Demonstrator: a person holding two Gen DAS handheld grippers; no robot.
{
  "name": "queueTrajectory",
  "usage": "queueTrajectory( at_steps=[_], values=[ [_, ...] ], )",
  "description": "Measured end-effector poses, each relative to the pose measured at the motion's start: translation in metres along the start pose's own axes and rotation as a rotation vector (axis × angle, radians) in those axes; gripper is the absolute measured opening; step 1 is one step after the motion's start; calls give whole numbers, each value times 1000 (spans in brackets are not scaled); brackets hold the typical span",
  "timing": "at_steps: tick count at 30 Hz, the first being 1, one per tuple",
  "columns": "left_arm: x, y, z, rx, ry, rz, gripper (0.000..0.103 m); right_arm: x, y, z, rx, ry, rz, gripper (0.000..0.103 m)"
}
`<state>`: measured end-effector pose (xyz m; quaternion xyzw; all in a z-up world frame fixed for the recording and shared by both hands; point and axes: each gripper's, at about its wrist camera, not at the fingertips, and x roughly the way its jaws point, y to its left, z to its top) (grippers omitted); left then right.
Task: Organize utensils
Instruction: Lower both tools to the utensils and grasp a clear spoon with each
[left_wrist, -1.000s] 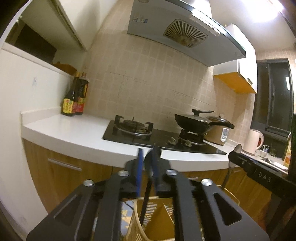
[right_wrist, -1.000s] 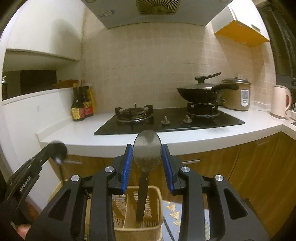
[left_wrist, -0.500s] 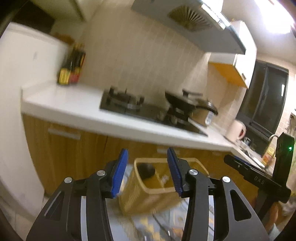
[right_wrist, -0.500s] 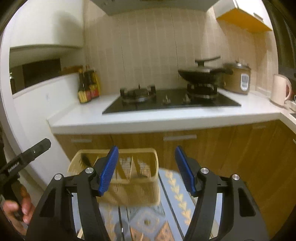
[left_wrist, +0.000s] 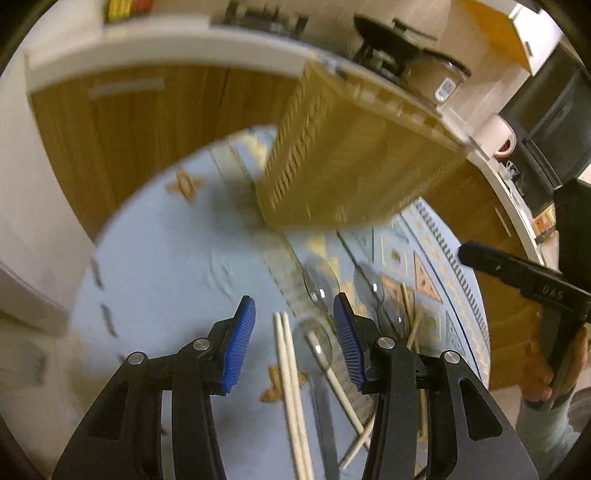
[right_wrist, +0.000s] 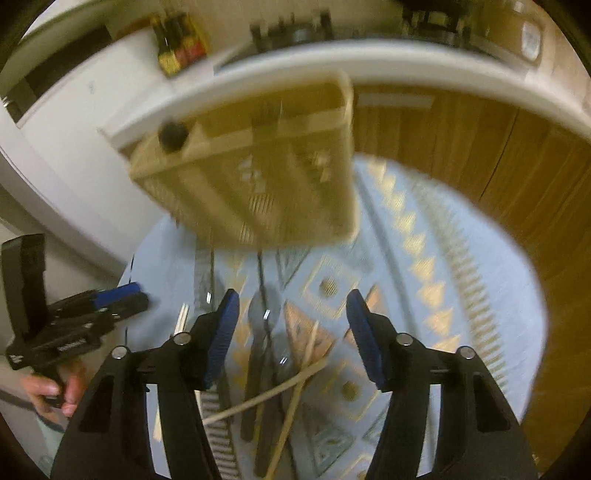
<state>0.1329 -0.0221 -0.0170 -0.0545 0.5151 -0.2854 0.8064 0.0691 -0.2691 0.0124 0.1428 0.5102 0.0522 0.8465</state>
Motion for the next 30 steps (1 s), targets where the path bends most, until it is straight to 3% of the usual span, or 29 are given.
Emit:
queueTrajectory(
  at_steps=[2, 6, 9, 15, 17, 27, 28, 30],
  values=[
    [13, 0, 0, -10, 33, -34, 43, 20, -1, -5, 14, 73, 33, 50],
    [35, -7, 9, -9, 65, -35, 43, 44, 1, -12, 19, 156, 54, 41],
    [49, -12, 16, -11, 78, -19, 43, 55, -1, -15, 32, 189, 71, 40],
    [74, -35, 23, 30, 109, 88, 45, 54, -2, -17, 18, 184, 92, 40],
    [78, -43, 24, 50, 104, 115, 49, 48, -4, -16, 10, 174, 85, 40],
    [91, -75, 13, 154, 70, 271, 49, 44, -20, -13, 36, 198, 97, 40],
    [92, -76, 12, 162, 67, 283, 49, 44, -21, -12, 41, 199, 94, 40],
    [93, -80, 11, 190, 54, 334, 35, 44, -24, -10, 47, 200, 87, 40]
  ],
)
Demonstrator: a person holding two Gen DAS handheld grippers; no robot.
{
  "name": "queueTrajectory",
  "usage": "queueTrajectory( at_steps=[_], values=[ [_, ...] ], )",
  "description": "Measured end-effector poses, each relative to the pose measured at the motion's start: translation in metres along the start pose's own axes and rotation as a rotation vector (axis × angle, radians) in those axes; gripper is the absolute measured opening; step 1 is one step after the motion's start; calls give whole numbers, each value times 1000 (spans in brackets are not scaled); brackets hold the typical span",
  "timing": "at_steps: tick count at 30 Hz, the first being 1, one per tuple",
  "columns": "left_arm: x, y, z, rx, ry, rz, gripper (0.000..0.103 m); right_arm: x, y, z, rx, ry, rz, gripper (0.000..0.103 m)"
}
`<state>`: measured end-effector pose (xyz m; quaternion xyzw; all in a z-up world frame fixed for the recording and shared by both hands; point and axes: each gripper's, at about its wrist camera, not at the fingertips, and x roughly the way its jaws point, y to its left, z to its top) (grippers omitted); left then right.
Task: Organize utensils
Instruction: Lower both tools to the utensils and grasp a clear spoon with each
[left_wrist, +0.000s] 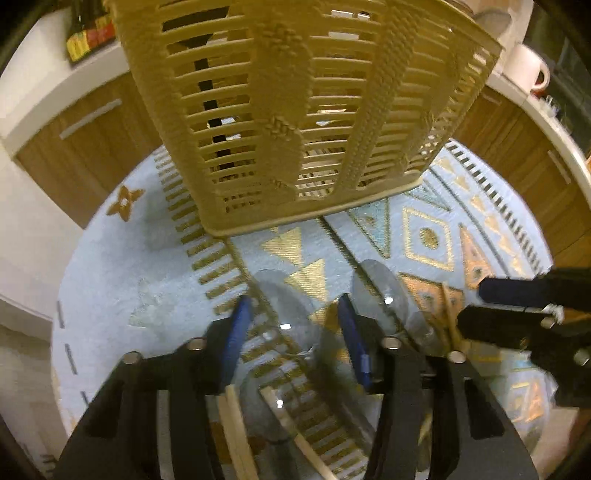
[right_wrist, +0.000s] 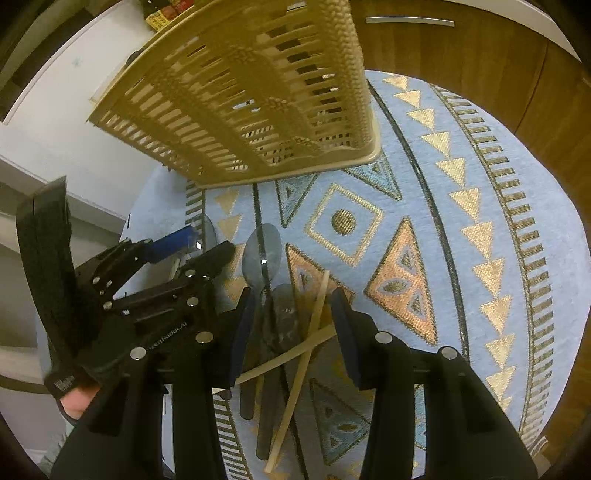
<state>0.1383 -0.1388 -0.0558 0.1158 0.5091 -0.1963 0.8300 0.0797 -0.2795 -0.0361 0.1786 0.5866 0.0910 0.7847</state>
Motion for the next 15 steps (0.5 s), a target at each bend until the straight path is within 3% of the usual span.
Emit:
queueTrajectory(
  at_steps=[2, 10, 15],
  values=[
    [1, 0, -1, -4, -12, -8, 35, 1, 0, 3, 6, 10, -2, 40],
    [-22, 30, 3, -124, -81, -160, 34, 30, 22, 18, -22, 73, 9, 40],
    [-46, 55, -2, -155, -128, -167, 33, 46, 36, 25, -47, 98, -46, 40]
  ],
)
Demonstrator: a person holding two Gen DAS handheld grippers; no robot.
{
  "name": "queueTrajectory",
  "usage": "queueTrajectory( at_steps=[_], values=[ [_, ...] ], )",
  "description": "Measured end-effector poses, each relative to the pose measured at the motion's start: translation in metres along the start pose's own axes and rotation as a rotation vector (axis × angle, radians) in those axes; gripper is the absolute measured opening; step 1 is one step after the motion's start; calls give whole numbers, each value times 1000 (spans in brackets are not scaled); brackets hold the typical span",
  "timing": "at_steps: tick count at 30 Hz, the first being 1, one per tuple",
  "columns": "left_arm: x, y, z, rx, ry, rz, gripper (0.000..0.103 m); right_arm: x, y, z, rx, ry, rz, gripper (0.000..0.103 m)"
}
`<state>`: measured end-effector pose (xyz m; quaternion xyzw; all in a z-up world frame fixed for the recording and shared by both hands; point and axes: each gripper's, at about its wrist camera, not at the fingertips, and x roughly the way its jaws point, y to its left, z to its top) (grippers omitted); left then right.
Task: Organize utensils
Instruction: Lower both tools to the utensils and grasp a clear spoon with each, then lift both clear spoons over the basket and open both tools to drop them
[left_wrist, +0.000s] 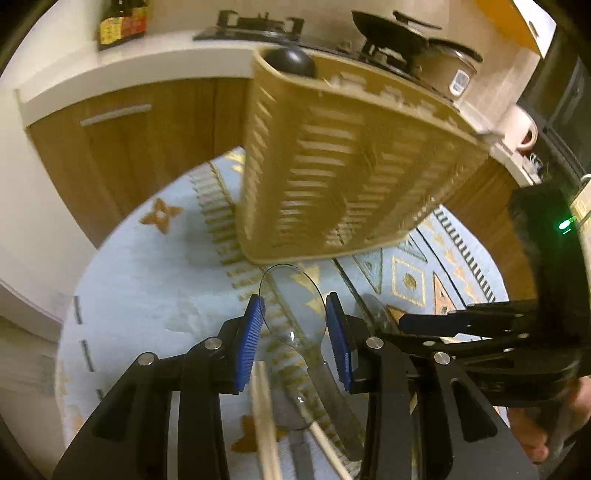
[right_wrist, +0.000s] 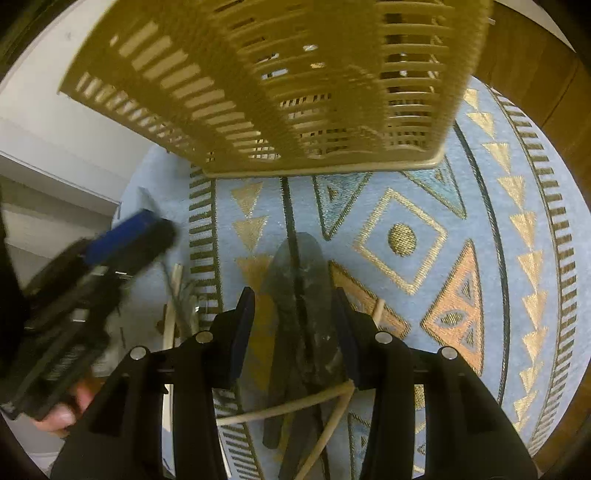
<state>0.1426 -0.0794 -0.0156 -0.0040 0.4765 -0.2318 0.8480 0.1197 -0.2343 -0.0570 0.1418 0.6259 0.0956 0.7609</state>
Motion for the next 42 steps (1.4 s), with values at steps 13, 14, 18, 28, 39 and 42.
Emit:
queueTrajectory(
  at_steps=[13, 14, 18, 28, 39, 42],
  values=[
    [-28, 34, 0, -31, -48, -28, 33, 24, 66, -8, -157, 5, -289, 20],
    [-27, 33, -1, -29, -49, -30, 33, 26, 70, -9, -164, 3, -297, 19],
    [-26, 27, -5, -17, -55, -42, 33, 28, 81, -14, -187, 8, -290, 10],
    [-55, 12, -6, 26, -129, -69, 33, -29, 48, -43, -117, -167, -59, 9],
    [-136, -15, 18, 118, -344, -30, 33, -143, 41, -49, -168, -614, 78, 9],
    [-154, -21, 32, 131, -398, -20, 33, -175, 42, -46, -183, -727, 82, 9]
  ],
)
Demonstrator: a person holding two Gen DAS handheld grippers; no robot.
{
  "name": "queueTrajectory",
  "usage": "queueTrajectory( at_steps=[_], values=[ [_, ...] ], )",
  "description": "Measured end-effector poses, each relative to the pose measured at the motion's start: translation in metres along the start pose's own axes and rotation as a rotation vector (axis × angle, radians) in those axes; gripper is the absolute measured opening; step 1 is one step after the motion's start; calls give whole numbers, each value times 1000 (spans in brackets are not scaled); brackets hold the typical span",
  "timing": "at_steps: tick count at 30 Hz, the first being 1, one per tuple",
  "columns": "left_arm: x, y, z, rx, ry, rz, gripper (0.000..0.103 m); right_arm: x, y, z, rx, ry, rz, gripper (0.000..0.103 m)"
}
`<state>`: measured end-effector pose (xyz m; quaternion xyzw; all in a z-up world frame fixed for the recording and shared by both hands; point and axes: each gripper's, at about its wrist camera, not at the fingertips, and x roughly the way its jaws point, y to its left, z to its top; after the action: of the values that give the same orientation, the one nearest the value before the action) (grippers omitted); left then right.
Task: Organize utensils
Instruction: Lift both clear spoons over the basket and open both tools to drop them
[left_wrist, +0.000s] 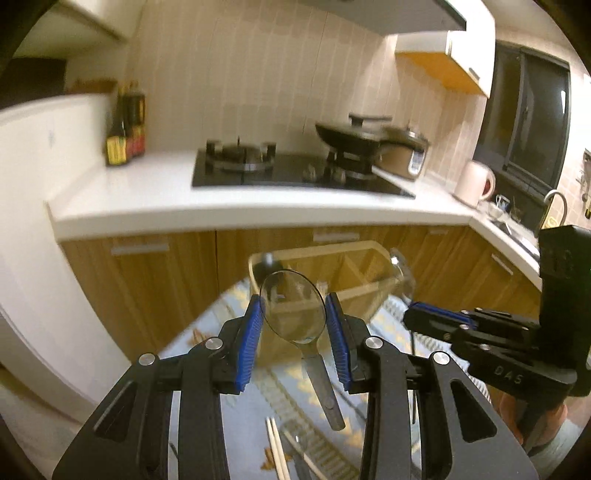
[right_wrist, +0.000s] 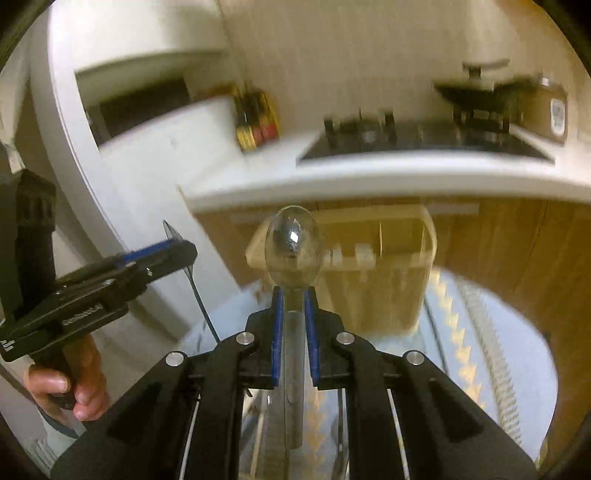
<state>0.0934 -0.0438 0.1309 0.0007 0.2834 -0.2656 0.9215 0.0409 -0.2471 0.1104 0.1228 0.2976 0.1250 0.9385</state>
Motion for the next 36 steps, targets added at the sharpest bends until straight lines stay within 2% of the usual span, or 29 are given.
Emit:
queueTrajectory(
  at_steps=[7, 13, 17, 21, 25, 36],
  values=[
    [-7, -9, 55, 65, -122, 50, 33, -19, 3, 50, -38, -202, -39, 9],
    [6, -12, 82, 117, -177, 114, 33, -4, -17, 81, -44, -342, -119, 9],
    [20, -7, 92, 129, -191, 149, 33, 16, -36, 89, -40, -373, -196, 10],
    [44, -6, 90, 155, -186, 180, 33, 42, -56, 82, -34, -373, -261, 10],
    [68, -8, 79, 185, -162, 205, 33, 62, -73, 70, 10, -345, -241, 10],
    [101, 2, 51, 179, -121, 173, 33, 74, -83, 48, 22, -366, -236, 10]
  ],
)
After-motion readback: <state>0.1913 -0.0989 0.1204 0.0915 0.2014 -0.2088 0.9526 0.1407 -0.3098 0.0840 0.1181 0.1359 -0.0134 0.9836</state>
